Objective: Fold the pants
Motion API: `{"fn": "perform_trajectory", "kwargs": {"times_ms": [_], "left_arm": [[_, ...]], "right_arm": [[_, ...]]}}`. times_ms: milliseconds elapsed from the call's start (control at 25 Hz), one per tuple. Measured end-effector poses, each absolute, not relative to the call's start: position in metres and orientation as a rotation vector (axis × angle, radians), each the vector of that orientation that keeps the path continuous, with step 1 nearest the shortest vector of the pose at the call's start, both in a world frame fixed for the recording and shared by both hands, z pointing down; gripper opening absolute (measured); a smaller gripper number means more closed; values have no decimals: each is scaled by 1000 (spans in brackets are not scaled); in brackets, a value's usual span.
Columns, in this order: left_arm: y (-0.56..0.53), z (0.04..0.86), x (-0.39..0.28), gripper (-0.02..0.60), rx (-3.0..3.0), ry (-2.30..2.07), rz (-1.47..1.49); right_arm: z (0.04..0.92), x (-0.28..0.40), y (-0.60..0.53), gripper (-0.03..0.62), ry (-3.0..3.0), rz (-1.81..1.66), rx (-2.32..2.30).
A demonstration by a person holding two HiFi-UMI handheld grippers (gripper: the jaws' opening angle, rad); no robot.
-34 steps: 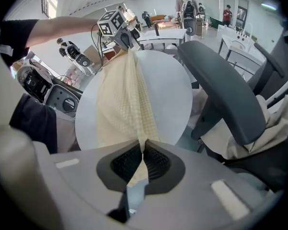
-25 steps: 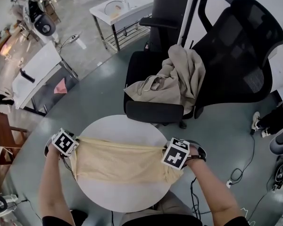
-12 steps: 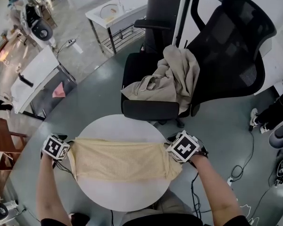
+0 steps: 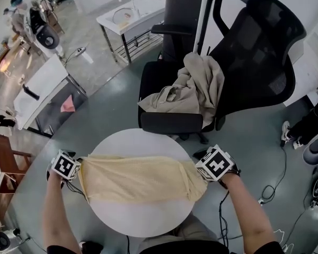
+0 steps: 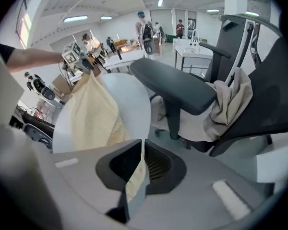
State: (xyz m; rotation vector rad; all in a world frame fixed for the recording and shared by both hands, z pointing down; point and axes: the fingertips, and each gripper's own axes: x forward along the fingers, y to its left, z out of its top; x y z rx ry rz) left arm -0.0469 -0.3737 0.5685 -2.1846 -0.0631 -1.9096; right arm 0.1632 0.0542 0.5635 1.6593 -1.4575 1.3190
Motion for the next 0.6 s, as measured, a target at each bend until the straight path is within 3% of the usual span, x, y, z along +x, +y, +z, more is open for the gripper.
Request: {"fn": "perform_trajectory", "kwargs": {"times_ms": [240, 600], "left_arm": [[-355, 573, -39, 104, -2191, -229, -1903], [-366, 564, -54, 132, -2291, -221, -1862]], "right_arm": [[548, 86, 18, 37, -1802, 1266, 1513], [591, 122, 16, 15, -1580, 1251, 1543]]}}
